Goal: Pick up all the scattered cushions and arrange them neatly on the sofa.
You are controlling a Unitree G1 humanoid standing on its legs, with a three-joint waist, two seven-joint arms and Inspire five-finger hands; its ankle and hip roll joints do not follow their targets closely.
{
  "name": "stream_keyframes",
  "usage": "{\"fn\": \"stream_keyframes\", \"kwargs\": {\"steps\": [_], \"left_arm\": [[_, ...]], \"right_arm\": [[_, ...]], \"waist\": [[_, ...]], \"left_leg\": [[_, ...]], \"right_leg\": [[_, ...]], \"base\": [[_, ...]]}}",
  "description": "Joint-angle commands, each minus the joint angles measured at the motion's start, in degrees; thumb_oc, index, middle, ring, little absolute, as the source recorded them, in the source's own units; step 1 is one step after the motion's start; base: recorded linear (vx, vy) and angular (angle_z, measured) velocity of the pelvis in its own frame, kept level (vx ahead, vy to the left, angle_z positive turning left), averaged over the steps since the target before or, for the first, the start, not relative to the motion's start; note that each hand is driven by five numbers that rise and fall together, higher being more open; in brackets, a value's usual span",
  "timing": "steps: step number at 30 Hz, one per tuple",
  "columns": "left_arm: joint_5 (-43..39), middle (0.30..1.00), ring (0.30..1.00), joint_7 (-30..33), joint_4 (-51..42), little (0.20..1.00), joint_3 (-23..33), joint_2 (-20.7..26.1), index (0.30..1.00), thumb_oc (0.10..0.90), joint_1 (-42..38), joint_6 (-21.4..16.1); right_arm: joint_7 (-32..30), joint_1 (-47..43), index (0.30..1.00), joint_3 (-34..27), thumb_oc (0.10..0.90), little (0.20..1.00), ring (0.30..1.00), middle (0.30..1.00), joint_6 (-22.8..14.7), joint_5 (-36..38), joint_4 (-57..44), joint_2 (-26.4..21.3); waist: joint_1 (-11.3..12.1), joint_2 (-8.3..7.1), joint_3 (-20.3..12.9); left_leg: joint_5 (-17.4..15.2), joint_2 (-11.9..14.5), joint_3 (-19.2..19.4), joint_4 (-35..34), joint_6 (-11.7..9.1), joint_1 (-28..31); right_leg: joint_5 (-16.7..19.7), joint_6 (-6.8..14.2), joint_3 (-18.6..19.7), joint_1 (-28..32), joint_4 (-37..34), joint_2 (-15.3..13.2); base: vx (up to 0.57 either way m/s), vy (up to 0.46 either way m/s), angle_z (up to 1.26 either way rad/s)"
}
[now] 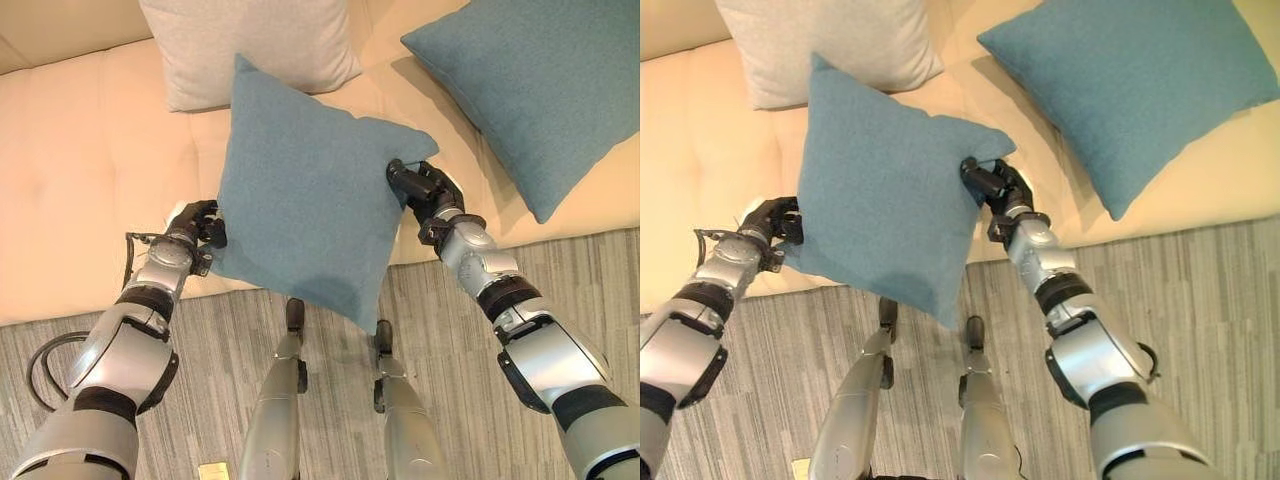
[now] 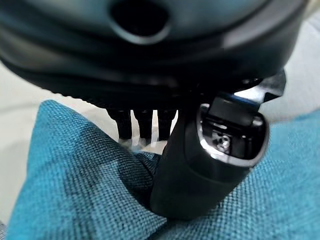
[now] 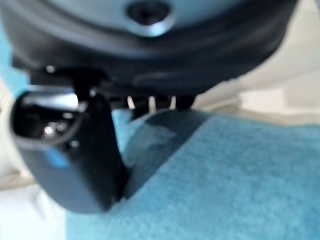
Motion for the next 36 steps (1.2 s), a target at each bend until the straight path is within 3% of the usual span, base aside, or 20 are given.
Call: {"fn": "stream_keyframes", "kwargs": {"steps": [1,3,10,12,17,19,25,28,34,35,36], "left_arm": [[-2.2,0.300,0.300,-7.8,-1.7,0.300,-1.9,-11.5,0.300,0.400,1.7,-0.1],[-4.5,0.300,0.300,-7.7,-2.5,0.300,-1.5,-14.5,0.300,0.400,5.2,-0.4],[-10.8,0.300,0.300,-6.7,-7.6,0.300,0.9,-17.9,0.300,0.400,11.9,-1.3],[-15.2,0.300,0.300,-5.0,-12.2,0.300,2.2,-19.4,0.300,0.400,15.0,-1.7],[-20.3,0.300,0.300,-3.3,-20.3,0.300,4.0,-20.2,0.300,0.400,19.7,-3.6],[-22.9,0.300,0.300,-1.8,-24.5,0.300,5.4,-20.9,0.300,0.400,23.4,-4.3],[-24.6,0.300,0.300,0.0,-30.9,0.300,10.6,-20.0,0.300,0.400,30.0,-5.7],[-30.0,0.300,0.300,1.2,-38.3,0.300,16.9,-20.4,0.300,0.400,36.7,-7.6],[-31.9,0.300,0.300,3.8,-47.4,0.300,20.9,-19.5,0.300,0.400,41.6,-10.6],[-31.9,0.300,0.300,3.8,-47.4,0.300,20.9,-19.5,0.300,0.400,41.6,-10.6],[-31.7,0.300,0.300,4.2,-48.0,0.300,22.7,-20.0,0.300,0.400,42.8,-11.2]], "right_arm": [[7.9,-2.6,0.300,2.4,0.400,0.300,0.300,0.300,-1.0,-0.1,-7.1,7.9],[7.6,-1.2,0.300,2.4,0.400,0.300,0.300,0.300,-1.6,-1.4,-9.1,9.0],[5.9,5.5,0.300,-1.0,0.400,0.300,0.300,0.300,-3.8,-3.9,-15.4,11.0],[4.7,11.8,0.300,-3.4,0.400,0.300,0.300,0.300,-4.8,-7.0,-20.9,11.1],[2.7,19.7,0.300,-6.8,0.400,0.300,0.300,0.300,-6.2,-12.0,-25.1,10.9],[2.3,24.5,0.300,-7.8,0.400,0.300,0.300,0.300,-5.8,-14.7,-27.3,11.6],[2.6,31.0,0.300,-7.7,0.400,0.300,0.300,0.300,-5.0,-18.9,-30.2,11.0],[4.1,36.0,0.300,-7.9,0.400,0.300,0.300,0.300,-4.8,-22.7,-35.3,9.3],[4.0,36.4,0.300,-6.4,0.400,0.300,0.300,0.300,-4.9,-25.2,-42.0,7.6],[4.0,36.4,0.300,-6.4,0.400,0.300,0.300,0.300,-4.9,-25.2,-42.0,7.6],[4.1,35.4,0.300,-4.8,0.400,0.300,0.300,0.300,-4.8,-26.9,-43.4,7.3]], "waist": [[0.3,-0.76,-0.6],[0.0,-1.36,-0.6],[-0.3,-2.78,-1.5],[-0.6,-3.10,-2.4],[-2.0,-2.20,-3.1],[-2.3,-2.46,-4.5],[-0.9,-2.65,-8.5],[0.1,-2.59,-11.4],[2.8,-1.16,-12.7],[2.8,-1.16,-12.7],[3.1,-1.88,-12.3]], "left_leg": [[-3.9,0.9,-0.5,5.4,-2.7,-5.6],[-4.6,0.9,-0.7,6.1,-2.4,-5.1],[-6.2,0.9,-1.3,8.0,-1.6,-3.9],[-7.5,0.1,-2.0,8.6,-0.6,-2.1],[-7.7,-1.7,-3.3,7.6,0.2,1.9],[-7.1,-2.6,-3.6,5.9,0.3,4.7],[-6.7,-1.2,-5.5,4.4,-0.6,8.8],[-5.7,-0.2,-7.1,3.0,-1.9,12.2],[0.8,1.6,-10.0,-2.0,-5.4,12.6],[0.8,1.6,-10.1,-2.0,-5.4,12.6],[-0.6,2.0,-6.8,-0.8,-3.9,12.3]], "right_leg": [[-1.6,3.9,0.6,-0.5,1.8,-2.7],[-1.7,3.8,0.9,-0.2,2.0,-2.5],[-2.7,3.5,1.1,0.7,3.9,-2.1],[-4.7,3.0,1.2,2.2,7.3,-2.0],[-7.5,2.5,3.7,3.4,13.2,1.0],[-7.8,0.6,5.4,5.9,10.0,3.3],[-8.1,-1.1,2.9,10.1,6.8,4.8],[-9.6,-2.3,0.3,14.2,5.8,5.5],[-10.0,-4.0,-5.2,17.9,2.1,7.0],[-10.0,-4.0,-5.2,17.9,2.1,7.0],[-9.4,-3.8,-7.4,17.7,1.9,5.2]], "base": [[0.00,0.007,0.04],[-0.01,0.009,0.04],[0.00,-0.001,0.00],[0.06,-0.016,0.05],[0.03,-0.019,0.31],[0.00,-0.104,0.31],[0.02,-0.175,0.02],[0.07,-0.211,0.06],[-0.04,-0.132,0.36],[-0.17,-0.059,0.53],[-0.19,-0.037,0.51]]}}
